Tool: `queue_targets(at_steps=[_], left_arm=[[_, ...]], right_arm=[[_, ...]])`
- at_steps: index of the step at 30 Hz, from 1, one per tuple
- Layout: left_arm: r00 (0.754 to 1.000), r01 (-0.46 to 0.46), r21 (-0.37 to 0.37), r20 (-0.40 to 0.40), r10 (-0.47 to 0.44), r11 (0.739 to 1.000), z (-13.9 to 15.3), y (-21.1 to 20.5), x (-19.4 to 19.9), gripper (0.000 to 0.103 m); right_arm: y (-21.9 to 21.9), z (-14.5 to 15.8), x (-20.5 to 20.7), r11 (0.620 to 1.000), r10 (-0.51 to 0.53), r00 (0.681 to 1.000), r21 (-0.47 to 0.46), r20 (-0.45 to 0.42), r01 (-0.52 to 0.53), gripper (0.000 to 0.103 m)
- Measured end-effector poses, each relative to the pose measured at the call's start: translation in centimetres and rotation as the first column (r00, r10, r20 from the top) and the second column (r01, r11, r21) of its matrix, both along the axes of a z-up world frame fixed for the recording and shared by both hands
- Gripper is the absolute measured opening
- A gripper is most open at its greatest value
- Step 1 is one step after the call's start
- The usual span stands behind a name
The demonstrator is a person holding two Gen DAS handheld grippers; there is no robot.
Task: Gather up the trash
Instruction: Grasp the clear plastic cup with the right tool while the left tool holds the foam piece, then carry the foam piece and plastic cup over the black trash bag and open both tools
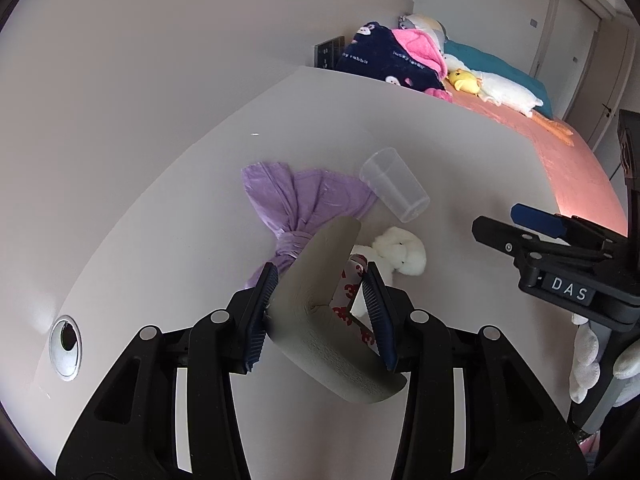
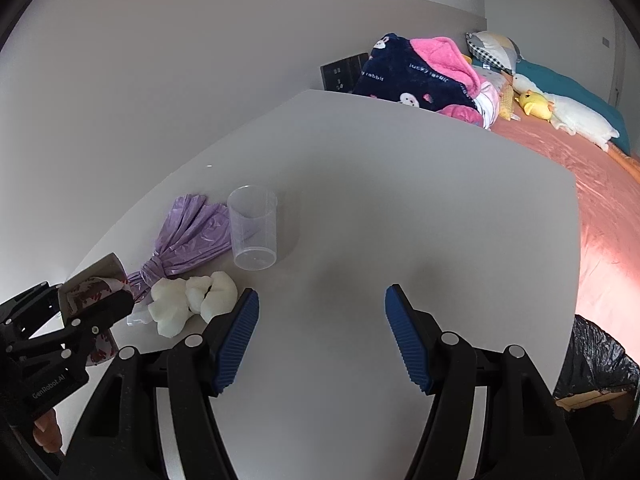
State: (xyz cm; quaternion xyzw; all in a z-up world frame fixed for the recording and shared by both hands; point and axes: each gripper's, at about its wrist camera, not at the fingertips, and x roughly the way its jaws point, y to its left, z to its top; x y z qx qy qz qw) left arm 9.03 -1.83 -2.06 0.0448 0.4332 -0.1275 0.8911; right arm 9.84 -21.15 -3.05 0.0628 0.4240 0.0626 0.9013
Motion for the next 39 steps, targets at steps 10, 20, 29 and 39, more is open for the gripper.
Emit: queue_targets(at_steps=[10, 20, 29, 39], left_arm=[[0.999, -0.051, -0.013, -0.015, 0.05, 0.999, -0.1, 2.5, 1.3, 0.043], [0.997, -0.071, -0.017, -0.036, 0.07, 0.997, -0.6, 3.4, 1.6, 0.043], [0.998, -0.062, -0.024, -0.029, 0.061, 0.998, -0.2, 3.2, 1.6, 0.043], [0.999, -0.034, -0.026, -0.015, 0.033, 0.999, 0.4, 2.5, 1.0, 0.043]], right_arm=[[3.2, -0.6, 3.9, 0.999, 0.049, 0.999, -0.012, -0.018, -0.049, 0.068], [5.1, -1.4, 7.6, 0.998, 0.051, 0.997, -0.031, -0.051, -0.052, 0.063], [5.1, -1.9, 7.3, 0.996, 0.068, 0.995, -0.052, -0.077, -0.072, 0.04], [3.5, -1.0, 4.9, 0.998, 0.052, 0.996, -0.043, -0.067, -0.055, 0.04]])
